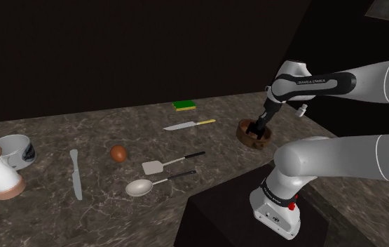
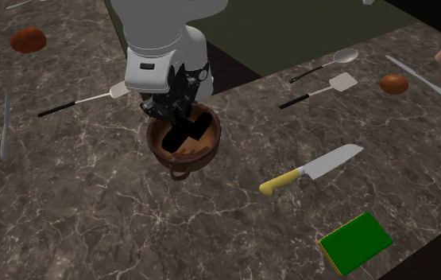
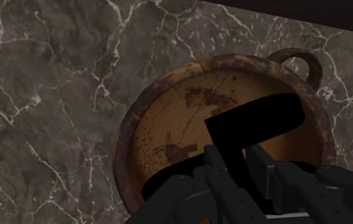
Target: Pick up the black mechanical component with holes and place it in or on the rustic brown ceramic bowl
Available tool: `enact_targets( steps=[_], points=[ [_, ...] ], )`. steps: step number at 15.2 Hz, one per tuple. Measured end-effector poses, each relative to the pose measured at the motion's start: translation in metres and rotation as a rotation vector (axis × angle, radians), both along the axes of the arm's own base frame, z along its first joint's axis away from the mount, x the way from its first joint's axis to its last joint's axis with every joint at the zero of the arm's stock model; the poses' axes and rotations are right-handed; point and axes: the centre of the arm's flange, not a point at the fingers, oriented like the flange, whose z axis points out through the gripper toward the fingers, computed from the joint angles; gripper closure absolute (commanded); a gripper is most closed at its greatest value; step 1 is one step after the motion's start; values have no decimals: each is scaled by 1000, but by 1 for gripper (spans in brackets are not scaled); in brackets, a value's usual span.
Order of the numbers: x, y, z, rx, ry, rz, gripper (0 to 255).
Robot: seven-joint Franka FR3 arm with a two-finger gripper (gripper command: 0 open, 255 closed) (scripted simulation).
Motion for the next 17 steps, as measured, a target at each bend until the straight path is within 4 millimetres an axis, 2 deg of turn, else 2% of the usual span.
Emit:
enact_targets(
  steps=[6, 7, 13, 17],
  points=[
    [0, 0, -5, 0, -1, 0, 255],
    [0, 0, -5, 0, -1, 0, 0],
    [0, 0, -5, 0, -1, 0, 0],
    [2, 0, 32, -2, -2, 0, 0]
  ],
)
